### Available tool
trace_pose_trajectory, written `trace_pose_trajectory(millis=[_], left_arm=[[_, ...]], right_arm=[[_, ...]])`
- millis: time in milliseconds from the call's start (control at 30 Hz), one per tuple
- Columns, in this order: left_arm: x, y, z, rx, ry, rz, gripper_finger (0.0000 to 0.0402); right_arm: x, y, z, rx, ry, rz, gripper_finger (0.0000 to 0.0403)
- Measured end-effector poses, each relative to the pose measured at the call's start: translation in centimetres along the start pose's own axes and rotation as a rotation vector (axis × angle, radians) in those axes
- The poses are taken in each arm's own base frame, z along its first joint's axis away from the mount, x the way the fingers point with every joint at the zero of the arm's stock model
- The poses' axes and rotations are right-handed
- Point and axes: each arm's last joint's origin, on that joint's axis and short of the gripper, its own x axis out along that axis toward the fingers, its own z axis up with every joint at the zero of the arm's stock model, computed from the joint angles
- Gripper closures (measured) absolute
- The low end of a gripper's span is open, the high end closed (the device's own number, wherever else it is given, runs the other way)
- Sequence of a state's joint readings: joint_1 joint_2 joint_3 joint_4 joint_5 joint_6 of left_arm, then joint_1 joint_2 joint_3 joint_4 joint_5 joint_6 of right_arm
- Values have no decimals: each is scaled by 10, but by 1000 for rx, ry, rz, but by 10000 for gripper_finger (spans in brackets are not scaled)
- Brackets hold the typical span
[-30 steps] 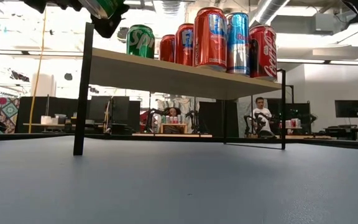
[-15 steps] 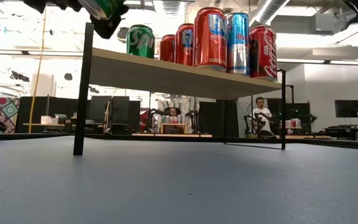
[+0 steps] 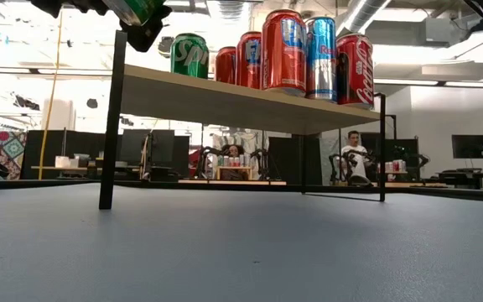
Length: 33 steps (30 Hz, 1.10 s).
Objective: Place canned beverage on shelf
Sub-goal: Put the top green soda can on the shelf aligned with the other green soda can
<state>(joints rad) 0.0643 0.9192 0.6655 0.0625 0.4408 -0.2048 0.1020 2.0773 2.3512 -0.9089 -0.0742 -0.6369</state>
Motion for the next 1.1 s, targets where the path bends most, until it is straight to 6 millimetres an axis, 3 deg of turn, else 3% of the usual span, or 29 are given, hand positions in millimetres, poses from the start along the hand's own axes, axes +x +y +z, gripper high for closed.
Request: trace_pose_trajectory(millis=[533, 767, 1100], left_arm=[[1, 0, -1, -11, 9, -29, 96], [1, -2, 0, -34, 13, -99, 65], [0, -6, 1, -177, 60, -210, 60]], right_arm=[[1, 1, 0, 3, -2, 4, 139], [1, 3, 1, 2, -6, 22, 141], [-2, 2, 2, 4, -15, 19, 141]])
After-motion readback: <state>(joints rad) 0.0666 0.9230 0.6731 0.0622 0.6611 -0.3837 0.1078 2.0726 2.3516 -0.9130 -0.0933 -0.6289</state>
